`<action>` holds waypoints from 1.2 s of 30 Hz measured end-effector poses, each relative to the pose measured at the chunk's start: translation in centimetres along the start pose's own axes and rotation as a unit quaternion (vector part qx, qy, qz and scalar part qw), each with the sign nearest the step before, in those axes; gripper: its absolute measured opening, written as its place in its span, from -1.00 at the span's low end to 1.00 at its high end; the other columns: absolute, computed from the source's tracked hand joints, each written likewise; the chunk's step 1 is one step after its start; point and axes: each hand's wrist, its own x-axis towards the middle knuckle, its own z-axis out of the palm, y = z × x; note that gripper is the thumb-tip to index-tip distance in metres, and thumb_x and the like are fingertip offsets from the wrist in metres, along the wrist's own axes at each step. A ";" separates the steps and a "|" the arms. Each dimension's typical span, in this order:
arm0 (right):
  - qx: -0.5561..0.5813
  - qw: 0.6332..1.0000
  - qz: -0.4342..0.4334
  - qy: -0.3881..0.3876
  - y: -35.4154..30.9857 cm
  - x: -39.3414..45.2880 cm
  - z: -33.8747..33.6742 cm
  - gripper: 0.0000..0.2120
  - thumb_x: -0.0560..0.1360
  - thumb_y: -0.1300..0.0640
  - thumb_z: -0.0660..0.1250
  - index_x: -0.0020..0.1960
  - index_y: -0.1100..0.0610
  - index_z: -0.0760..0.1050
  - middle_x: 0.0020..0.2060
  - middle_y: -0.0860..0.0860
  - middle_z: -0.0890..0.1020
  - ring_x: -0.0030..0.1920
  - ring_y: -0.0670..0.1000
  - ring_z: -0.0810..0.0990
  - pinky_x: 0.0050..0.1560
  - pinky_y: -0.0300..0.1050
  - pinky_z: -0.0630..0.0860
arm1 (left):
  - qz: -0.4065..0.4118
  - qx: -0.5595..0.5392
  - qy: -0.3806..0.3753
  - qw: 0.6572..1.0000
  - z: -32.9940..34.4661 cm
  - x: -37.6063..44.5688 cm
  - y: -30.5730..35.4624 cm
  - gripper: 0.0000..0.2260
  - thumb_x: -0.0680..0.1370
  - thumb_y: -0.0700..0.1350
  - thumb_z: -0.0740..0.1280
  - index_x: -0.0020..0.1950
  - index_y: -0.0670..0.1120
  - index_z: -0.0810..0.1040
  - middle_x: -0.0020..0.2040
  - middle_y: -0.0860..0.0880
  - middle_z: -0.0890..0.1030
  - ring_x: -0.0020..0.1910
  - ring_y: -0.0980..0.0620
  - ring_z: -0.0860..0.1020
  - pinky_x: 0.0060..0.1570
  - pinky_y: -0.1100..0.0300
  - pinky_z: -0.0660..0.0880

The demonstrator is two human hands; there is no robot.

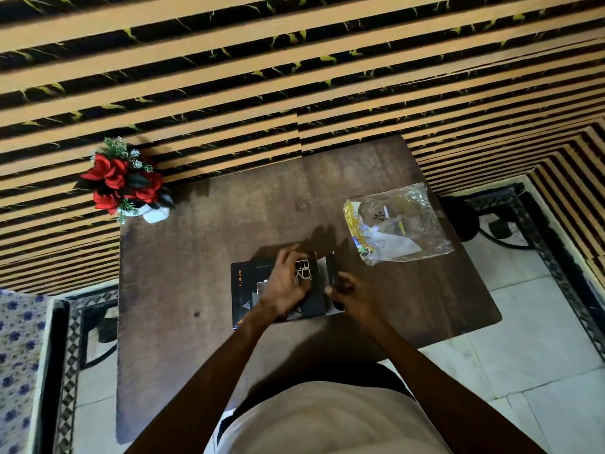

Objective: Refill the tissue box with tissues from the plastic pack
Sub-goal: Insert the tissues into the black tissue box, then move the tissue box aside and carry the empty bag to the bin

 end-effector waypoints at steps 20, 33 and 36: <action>0.002 0.997 0.039 -0.069 -9.5 -0.3 5.1 -0.44 0.58 0.23 0.28 0.52 0.02 0.19 0.21 -0.03 0.50 0.08 0.00 0.53 0.00 0.02 0.55 | -0.192 -0.344 0.157 0.906 -8.0 -2.7 -5.6 -0.59 0.53 -0.36 0.28 0.35 -0.17 0.32 0.04 0.06 0.49 -0.08 0.20 0.50 -0.34 0.51 0.50; -0.079 0.997 -0.003 -0.004 -21.8 16.4 7.4 -0.41 0.53 0.28 0.34 0.49 0.11 0.20 0.33 0.16 0.47 0.27 0.20 0.52 0.15 0.12 0.57 | -0.127 -0.417 0.081 0.896 -17.0 15.7 -6.1 -0.32 0.44 -0.42 0.33 0.45 0.10 0.29 0.36 -0.14 0.45 0.19 -0.22 0.55 -0.29 0.15 0.62; -0.104 0.994 -0.023 -0.004 -22.7 18.6 8.0 -0.50 0.54 0.27 0.32 0.43 0.12 0.27 0.30 0.17 0.50 0.24 0.17 0.54 0.14 0.13 0.59 | -0.110 -0.414 0.100 0.898 -17.2 17.5 -6.7 -0.35 0.47 -0.40 0.32 0.47 0.06 0.28 0.36 -0.11 0.43 0.21 -0.19 0.54 -0.20 0.13 0.63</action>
